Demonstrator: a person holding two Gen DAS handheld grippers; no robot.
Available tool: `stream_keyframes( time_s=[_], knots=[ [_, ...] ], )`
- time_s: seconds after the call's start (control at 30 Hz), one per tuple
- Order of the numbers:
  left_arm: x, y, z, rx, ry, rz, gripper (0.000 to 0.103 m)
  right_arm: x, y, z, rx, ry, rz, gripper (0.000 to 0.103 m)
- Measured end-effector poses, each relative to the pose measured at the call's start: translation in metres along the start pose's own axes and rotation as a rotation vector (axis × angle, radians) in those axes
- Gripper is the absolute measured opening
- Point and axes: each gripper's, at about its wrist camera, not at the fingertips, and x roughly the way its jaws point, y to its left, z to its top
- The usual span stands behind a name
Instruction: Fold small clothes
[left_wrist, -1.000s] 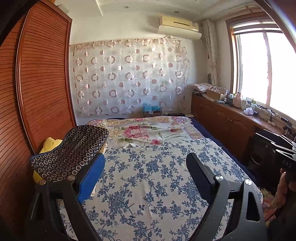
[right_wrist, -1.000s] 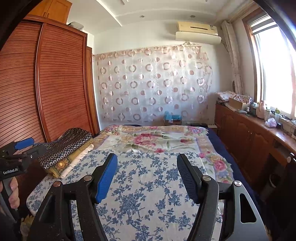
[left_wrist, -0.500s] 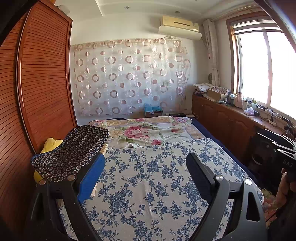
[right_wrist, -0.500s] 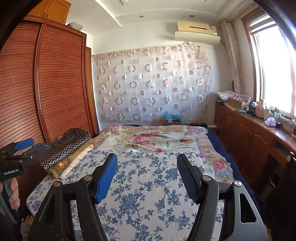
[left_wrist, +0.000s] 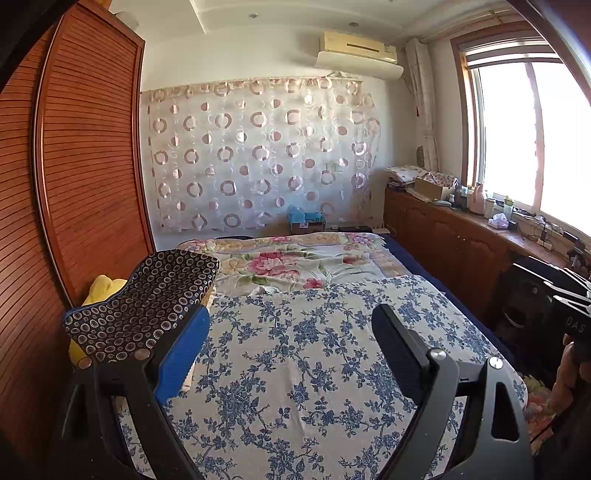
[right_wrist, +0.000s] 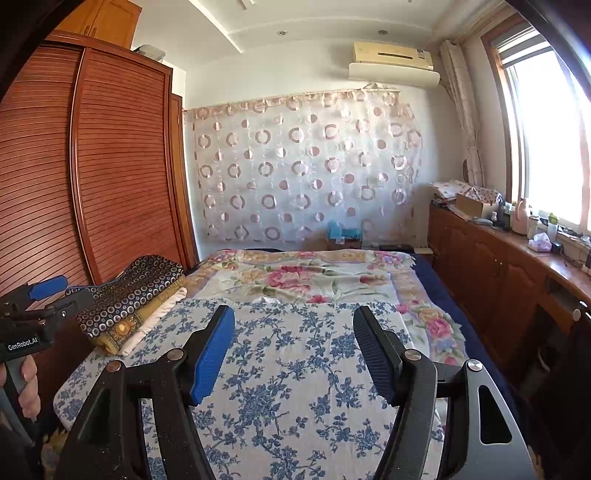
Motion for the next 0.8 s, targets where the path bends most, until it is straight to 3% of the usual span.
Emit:
stream_keyframes(
  time_s=[0.8],
  knots=[
    [-0.0005, -0.001, -0.001, 0.002, 0.0, 0.0, 0.09, 0.0013, -0.0009, -0.0022, 0.007, 0.003, 0.0, 0.069]
  ],
)
